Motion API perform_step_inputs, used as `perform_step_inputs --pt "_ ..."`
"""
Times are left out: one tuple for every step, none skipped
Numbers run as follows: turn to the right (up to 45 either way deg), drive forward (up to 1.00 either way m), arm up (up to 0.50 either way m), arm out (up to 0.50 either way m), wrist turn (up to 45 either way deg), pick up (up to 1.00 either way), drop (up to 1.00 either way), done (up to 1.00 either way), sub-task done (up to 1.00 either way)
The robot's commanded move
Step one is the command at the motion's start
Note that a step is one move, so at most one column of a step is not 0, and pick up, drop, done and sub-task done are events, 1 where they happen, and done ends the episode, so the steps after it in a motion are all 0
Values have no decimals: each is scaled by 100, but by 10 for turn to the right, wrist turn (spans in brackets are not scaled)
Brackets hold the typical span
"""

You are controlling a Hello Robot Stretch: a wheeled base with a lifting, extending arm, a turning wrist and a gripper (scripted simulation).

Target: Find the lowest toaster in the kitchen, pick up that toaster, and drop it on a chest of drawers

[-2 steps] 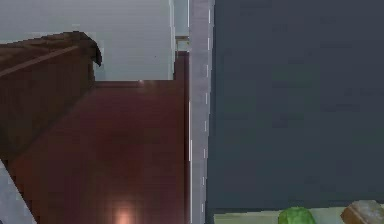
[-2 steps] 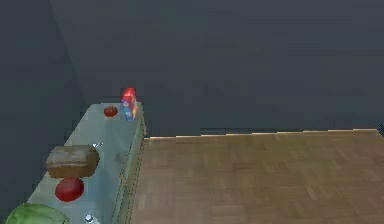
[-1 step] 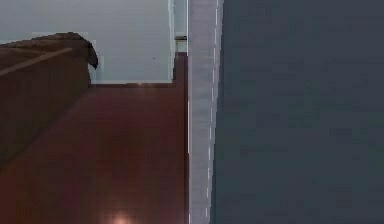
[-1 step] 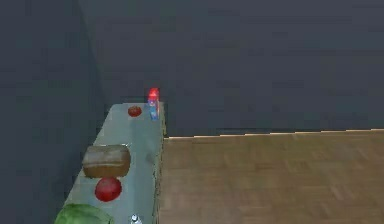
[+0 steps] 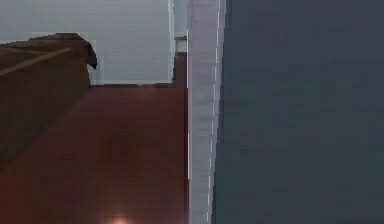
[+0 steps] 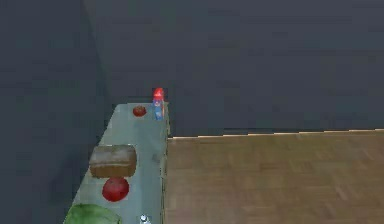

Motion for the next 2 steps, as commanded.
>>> perform_step_inputs --pt "450 0 0 0 0 0 0 0 0" --pt "450 0 0 0 0 0 0 0 0"
